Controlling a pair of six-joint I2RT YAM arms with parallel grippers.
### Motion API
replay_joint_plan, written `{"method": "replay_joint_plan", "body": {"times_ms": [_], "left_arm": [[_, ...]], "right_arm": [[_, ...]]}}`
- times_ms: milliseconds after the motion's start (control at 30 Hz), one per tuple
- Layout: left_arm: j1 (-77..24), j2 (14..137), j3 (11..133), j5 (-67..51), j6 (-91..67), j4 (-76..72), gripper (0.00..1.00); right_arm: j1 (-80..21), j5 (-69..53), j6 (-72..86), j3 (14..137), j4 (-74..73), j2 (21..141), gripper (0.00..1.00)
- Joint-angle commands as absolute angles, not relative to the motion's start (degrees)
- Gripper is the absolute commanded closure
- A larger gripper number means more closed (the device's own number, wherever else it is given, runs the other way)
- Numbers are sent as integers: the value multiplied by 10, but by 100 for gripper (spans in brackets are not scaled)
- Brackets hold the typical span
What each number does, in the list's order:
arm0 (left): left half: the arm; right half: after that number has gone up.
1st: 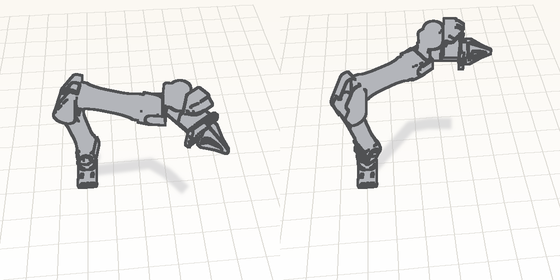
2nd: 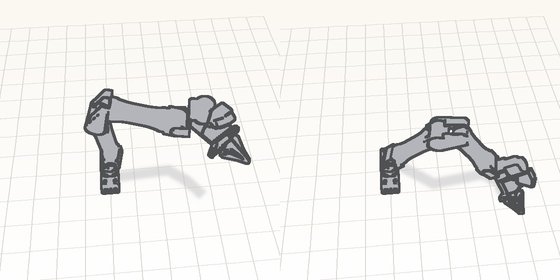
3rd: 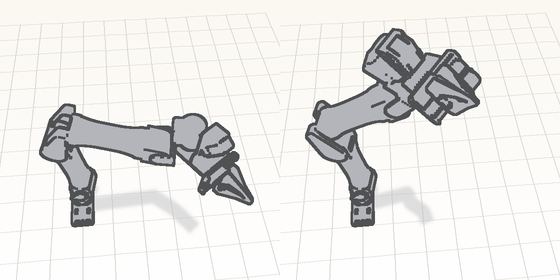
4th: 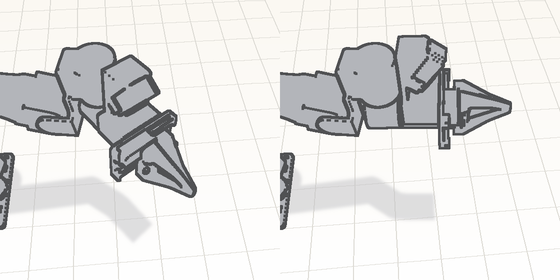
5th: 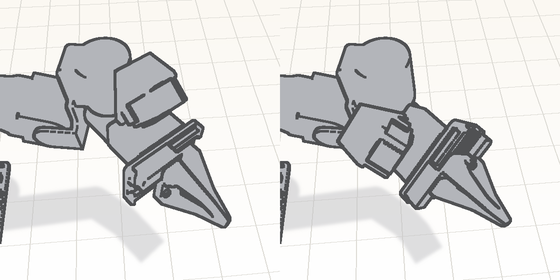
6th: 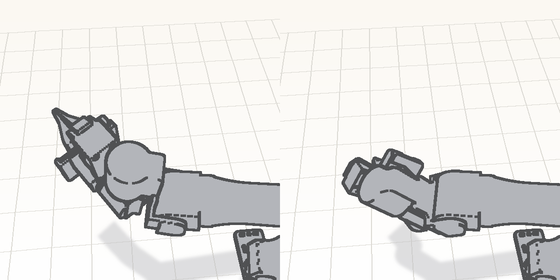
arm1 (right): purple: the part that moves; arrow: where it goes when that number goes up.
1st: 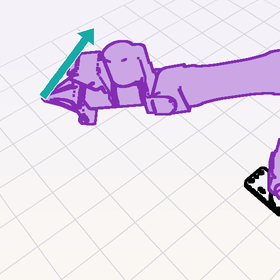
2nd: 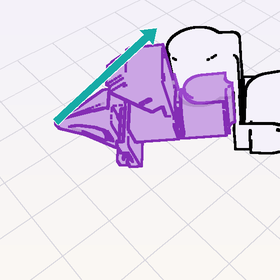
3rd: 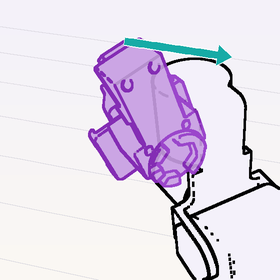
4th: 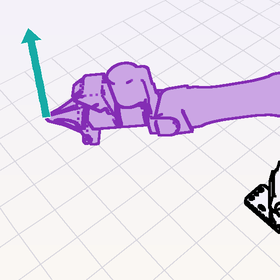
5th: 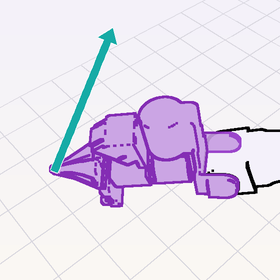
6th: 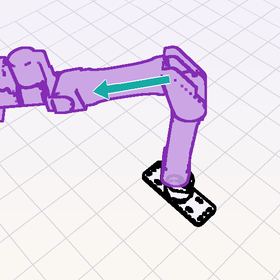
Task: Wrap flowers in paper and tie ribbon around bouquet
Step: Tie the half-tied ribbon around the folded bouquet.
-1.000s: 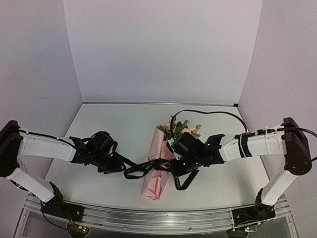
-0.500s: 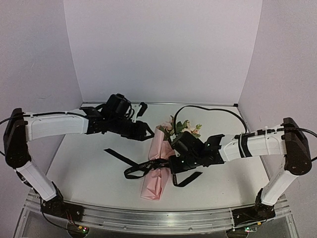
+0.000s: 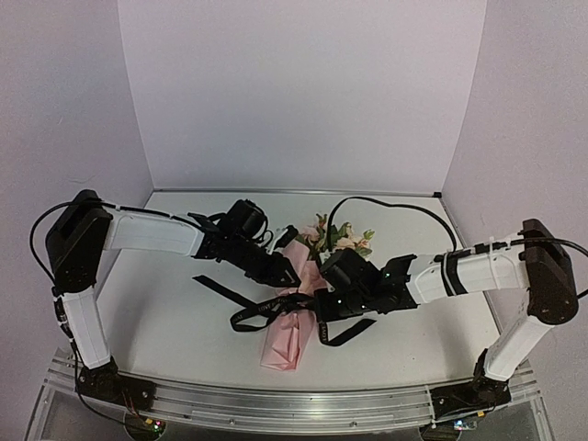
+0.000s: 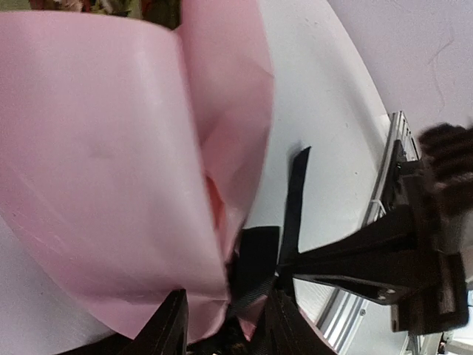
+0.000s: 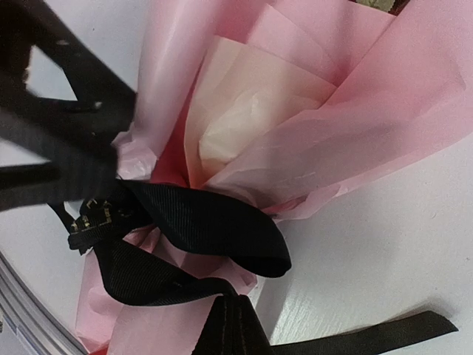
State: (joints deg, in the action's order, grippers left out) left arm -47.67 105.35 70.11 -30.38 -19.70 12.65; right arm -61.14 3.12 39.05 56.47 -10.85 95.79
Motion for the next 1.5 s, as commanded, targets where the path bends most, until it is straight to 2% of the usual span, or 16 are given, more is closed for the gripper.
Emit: {"method": "replay_joint_plan", "body": {"times_ms": [0, 200, 400, 733, 1000, 1467], "left_arm": [[-446, 1094, 701, -319, -240, 61, 61], [-442, 1107, 701, -340, -256, 39, 57], [-444, 1041, 697, -327, -228, 70, 55], [-489, 1050, 747, -268, -156, 195, 63], [-504, 1093, 800, -254, -126, 237, 52], [-509, 1141, 836, -246, -96, 284, 50]], "right_arm": [[-610, 49, 398, 561, -95, 946, 100], [-609, 50, 399, 561, -95, 945, 100], [-610, 50, 401, 563, -95, 938, 100], [-609, 60, 414, 543, -86, 922, 100], [-609, 54, 429, 523, -60, 918, 100], [-608, 58, 427, 521, -50, 921, 100]]}}
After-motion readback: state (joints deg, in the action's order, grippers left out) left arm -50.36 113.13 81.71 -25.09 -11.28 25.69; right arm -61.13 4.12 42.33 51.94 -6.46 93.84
